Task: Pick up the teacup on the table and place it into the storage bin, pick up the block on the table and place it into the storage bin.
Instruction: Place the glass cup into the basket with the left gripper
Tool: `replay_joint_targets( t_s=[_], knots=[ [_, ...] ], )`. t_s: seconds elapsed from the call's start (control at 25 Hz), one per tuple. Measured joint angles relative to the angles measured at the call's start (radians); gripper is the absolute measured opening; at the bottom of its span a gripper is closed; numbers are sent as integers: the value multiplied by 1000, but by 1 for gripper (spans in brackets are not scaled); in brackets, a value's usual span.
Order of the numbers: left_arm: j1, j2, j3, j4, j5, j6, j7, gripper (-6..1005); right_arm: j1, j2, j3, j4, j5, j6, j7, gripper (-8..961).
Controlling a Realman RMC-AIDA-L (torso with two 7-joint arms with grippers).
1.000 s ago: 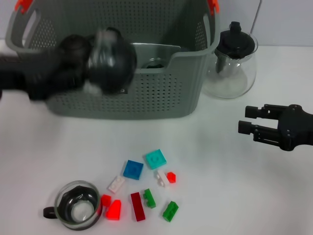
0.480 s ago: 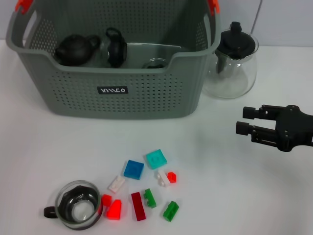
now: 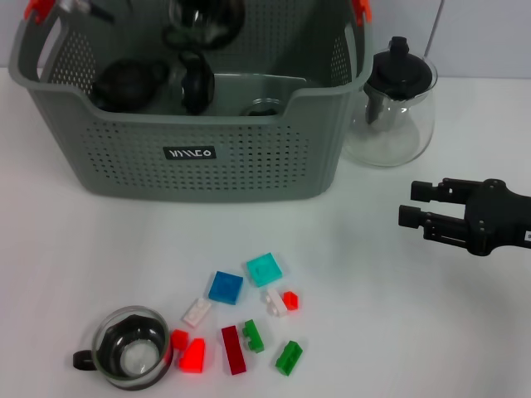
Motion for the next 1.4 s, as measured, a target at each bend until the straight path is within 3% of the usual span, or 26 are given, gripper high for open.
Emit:
replay_joint_targets(
  t_s=[0.16,0.36,0.72,1.16,1.28,1.4],
  knots=[
    [-43,-53,66,-92,191,-141,-25,41,0,-1,0,9,0,2,-1,563],
    [-53,-109,124,-113,351,-223,-76,42,2,-3,1,15,0,7,-1,563],
    [-55,-122,189,-178,359,-287,-78,43,3,-1,0,19,0,12,-1,563],
    [-49,-133,196,-185,362,-314,-106,45,9,-7,1,50,0,20,-12,562],
    [-23,-140,156,-104,342,-274,-117,238,9,-10,1,55,0,27,-13,562],
    [70,-168,70,107,245,-198,-78,382,10,-10,2,56,0,29,-14,562]
  ],
)
